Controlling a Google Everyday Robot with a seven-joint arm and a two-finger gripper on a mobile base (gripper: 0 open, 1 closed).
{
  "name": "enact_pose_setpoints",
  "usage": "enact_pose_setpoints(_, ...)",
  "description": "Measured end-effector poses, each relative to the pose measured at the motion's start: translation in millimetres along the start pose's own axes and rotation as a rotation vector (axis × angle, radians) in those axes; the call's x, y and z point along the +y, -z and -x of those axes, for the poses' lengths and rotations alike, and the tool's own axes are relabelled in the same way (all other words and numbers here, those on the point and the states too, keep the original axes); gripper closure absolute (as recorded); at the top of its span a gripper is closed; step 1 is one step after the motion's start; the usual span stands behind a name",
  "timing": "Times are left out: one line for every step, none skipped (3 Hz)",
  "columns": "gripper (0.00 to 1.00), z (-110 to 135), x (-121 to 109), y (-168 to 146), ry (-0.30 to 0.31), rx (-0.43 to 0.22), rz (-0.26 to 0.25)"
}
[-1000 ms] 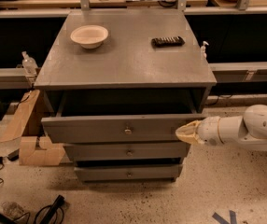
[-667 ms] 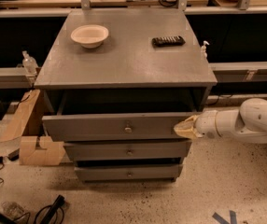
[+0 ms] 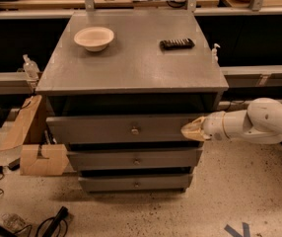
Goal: Close top drawer
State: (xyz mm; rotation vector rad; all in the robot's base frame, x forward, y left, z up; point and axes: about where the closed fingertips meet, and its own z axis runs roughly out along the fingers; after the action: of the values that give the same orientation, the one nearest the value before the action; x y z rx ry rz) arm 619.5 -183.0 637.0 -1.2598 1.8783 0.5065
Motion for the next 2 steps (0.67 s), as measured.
enact_pose_setpoints(1.00,0,0,0,0.000,0.000,0.000)
enact_pose_setpoints(1.00,6,-14,-10,-0.007,0.006,0.007)
